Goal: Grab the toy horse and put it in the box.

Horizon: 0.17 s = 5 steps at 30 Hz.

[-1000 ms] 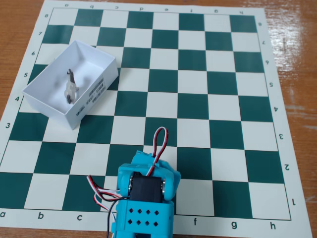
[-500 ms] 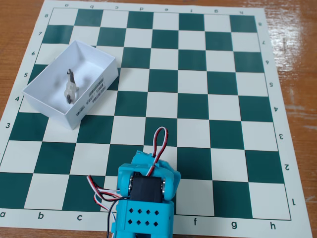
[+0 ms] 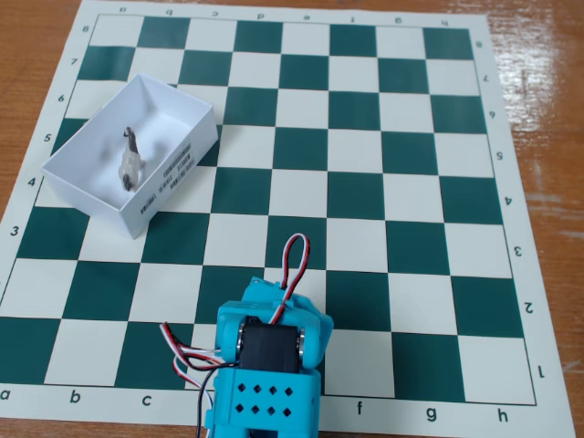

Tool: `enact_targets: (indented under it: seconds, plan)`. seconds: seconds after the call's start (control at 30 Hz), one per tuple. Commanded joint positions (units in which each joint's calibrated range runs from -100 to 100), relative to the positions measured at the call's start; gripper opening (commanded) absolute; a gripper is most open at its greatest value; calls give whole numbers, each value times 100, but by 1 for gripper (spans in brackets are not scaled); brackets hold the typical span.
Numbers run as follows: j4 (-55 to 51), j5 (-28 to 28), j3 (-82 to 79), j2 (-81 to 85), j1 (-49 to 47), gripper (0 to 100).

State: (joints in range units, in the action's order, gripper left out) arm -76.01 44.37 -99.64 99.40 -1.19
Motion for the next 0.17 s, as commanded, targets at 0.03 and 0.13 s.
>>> enact_targets:
  seconds: [0.03,0.13]
  plan:
    - [67,10,-36,42,-31,0]
    - [67,10,-36,42,-31,0]
